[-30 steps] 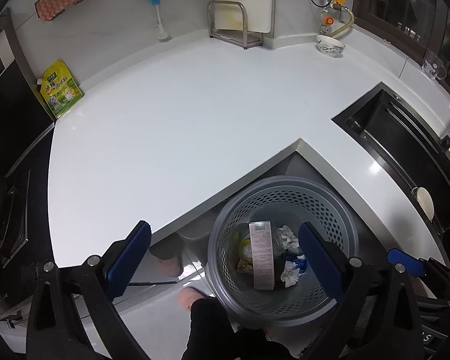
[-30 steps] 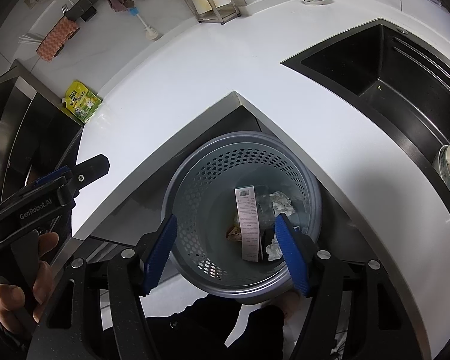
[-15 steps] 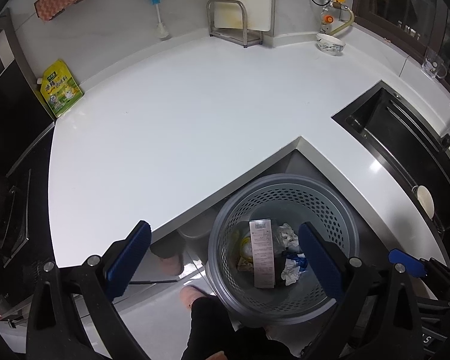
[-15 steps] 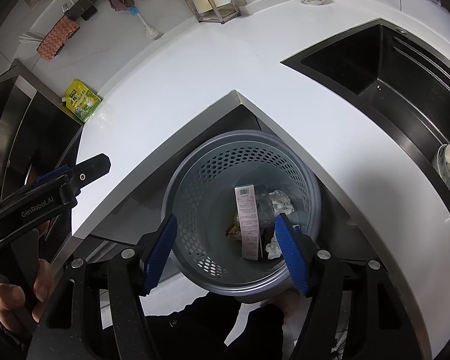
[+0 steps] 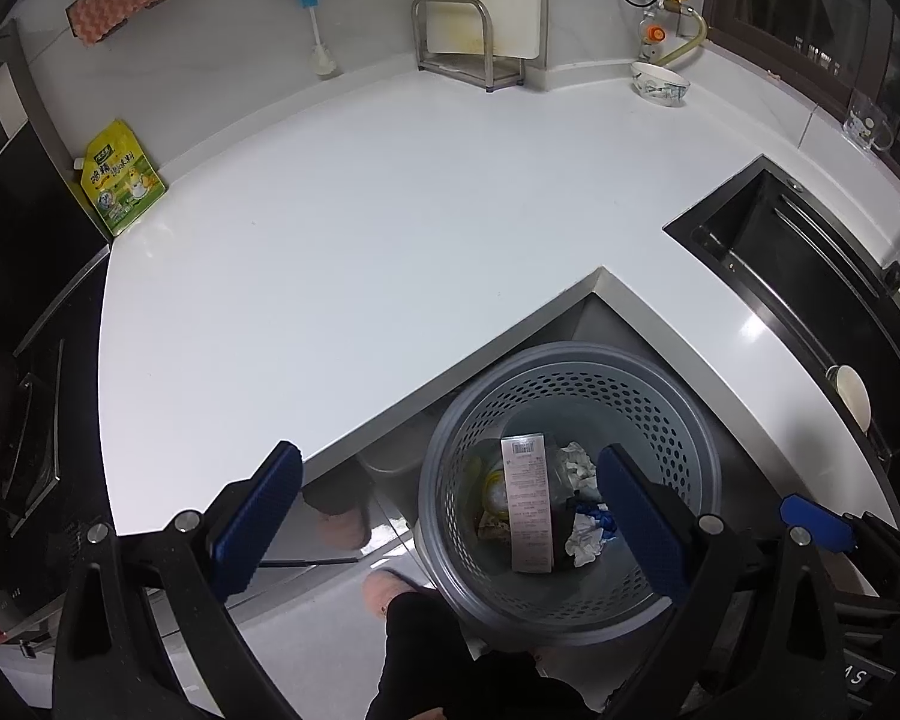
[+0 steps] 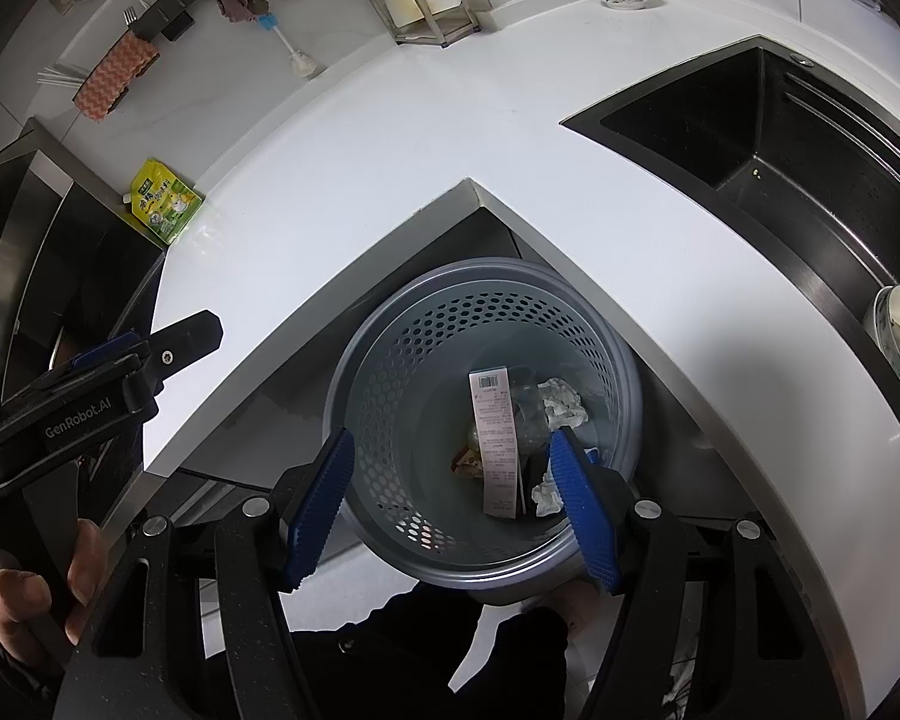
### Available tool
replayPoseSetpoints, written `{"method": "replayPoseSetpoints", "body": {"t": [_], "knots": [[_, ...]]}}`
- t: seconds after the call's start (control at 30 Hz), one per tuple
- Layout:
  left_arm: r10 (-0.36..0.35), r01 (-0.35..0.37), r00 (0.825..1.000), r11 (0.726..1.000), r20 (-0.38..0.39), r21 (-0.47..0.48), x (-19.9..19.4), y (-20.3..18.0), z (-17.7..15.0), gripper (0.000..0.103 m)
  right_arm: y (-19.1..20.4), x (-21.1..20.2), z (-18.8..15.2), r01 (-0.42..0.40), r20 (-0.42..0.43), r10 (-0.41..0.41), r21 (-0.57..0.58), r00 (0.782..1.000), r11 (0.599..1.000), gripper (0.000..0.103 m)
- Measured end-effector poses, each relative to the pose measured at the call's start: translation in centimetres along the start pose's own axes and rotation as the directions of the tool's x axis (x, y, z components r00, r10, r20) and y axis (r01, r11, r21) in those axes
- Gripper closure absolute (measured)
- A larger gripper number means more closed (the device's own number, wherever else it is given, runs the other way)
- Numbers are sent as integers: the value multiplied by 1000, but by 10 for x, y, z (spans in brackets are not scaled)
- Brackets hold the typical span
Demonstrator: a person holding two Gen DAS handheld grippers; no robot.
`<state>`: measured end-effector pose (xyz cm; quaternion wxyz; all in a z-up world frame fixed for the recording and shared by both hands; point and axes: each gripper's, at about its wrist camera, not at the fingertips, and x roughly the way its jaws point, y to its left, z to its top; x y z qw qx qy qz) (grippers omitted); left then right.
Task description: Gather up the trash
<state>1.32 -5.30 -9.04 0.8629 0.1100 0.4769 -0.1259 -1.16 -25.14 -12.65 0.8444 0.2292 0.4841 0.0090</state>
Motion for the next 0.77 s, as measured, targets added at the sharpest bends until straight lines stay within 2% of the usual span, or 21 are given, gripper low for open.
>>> {"method": "replayPoseSetpoints", "body": {"t": [0.77], "knots": [[-2, 2, 1000, 1000, -11, -5, 3, 3, -2, 6, 5, 0, -2, 4, 3, -4, -8, 1000, 1000, 38]]}}
